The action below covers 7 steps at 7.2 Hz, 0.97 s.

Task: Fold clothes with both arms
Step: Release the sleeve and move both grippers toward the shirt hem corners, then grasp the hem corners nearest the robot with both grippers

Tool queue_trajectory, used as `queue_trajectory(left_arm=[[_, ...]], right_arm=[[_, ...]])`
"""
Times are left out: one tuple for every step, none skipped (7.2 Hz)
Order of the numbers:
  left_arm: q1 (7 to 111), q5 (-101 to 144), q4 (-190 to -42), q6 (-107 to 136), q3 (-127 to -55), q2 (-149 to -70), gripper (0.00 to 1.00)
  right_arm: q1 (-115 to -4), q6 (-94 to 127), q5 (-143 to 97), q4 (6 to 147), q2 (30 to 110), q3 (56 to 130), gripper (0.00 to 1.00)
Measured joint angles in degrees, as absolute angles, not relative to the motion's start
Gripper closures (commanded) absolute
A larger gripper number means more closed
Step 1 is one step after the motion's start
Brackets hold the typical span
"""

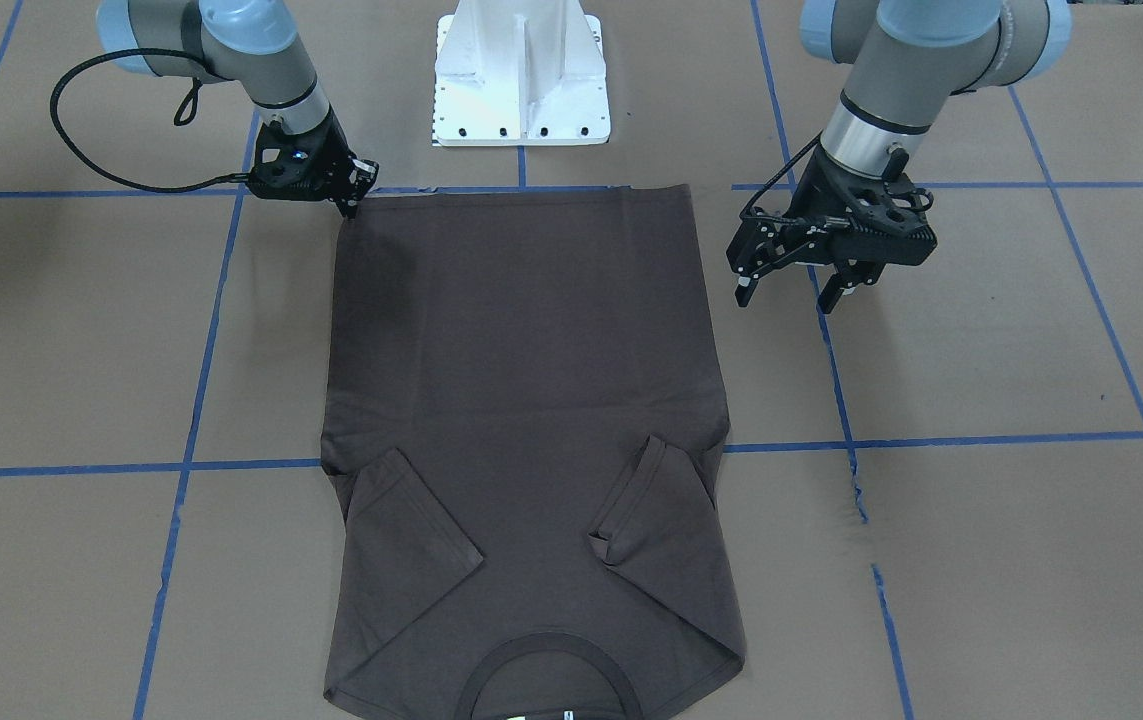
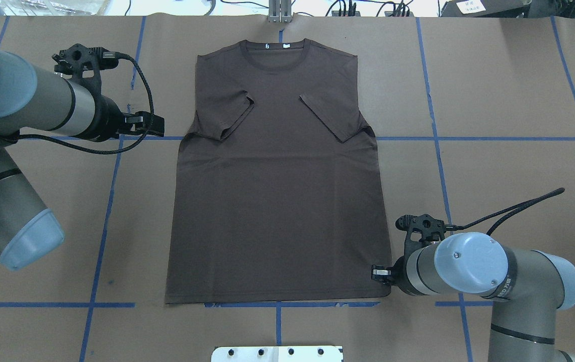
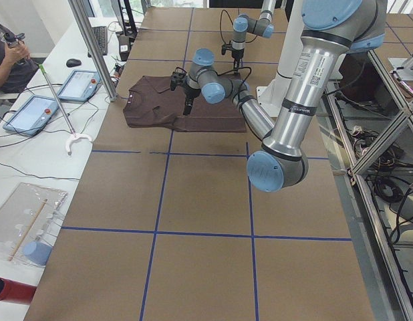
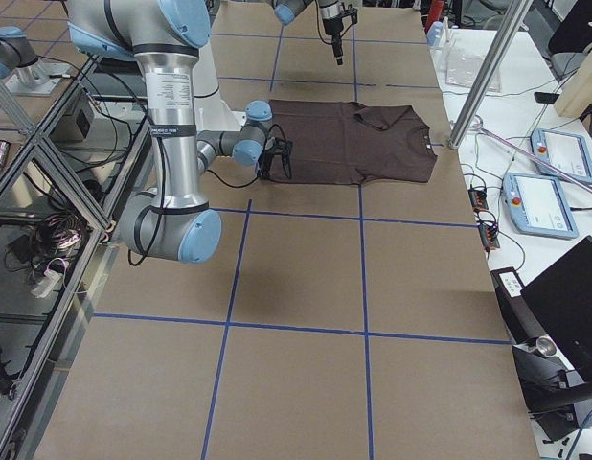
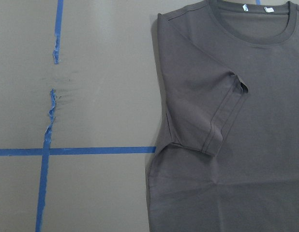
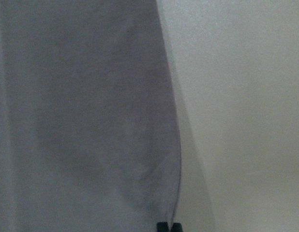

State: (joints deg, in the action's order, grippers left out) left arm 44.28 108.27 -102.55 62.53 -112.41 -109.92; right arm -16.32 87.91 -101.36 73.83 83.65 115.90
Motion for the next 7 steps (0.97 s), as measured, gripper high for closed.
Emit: queue_trajectory(left_arm=[[44.15, 108.53, -102.49, 63.09, -112.28, -109.65, 0.0], [43.78, 108.84, -102.33, 65.37, -112.33, -108.96, 0.0], [41.87, 108.81, -102.08, 70.99, -112.97, -108.12, 0.0], [37.24, 107.16, -101.94, 79.57, -114.19, -107.54, 0.01], [31.86, 104.29, -101.87, 88.18, -115.17, -107.2, 0.04], [26.88, 101.44, -101.84, 95.24, -115.64, -106.47, 0.04], [22.18, 97.72, -101.85, 100.59, -115.88, -104.75, 0.04]], right_arm=[[-16.41, 87.93, -101.35, 73.83, 83.84, 117.15, 1.0], [-16.54, 87.89, -101.67, 73.83, 83.9, 118.42, 1.0], [-17.12, 87.84, -103.01, 73.79, 83.86, 119.35, 1.0], [-18.12, 87.81, -104.81, 73.67, 83.74, 120.08, 1.0], [-18.81, 87.81, -105.84, 73.54, 83.6, 120.76, 1.0], [-19.31, 87.8, -106.32, 73.4, 83.44, 121.17, 1.0], [-19.67, 87.8, -106.49, 73.29, 83.31, 121.45, 1.0]])
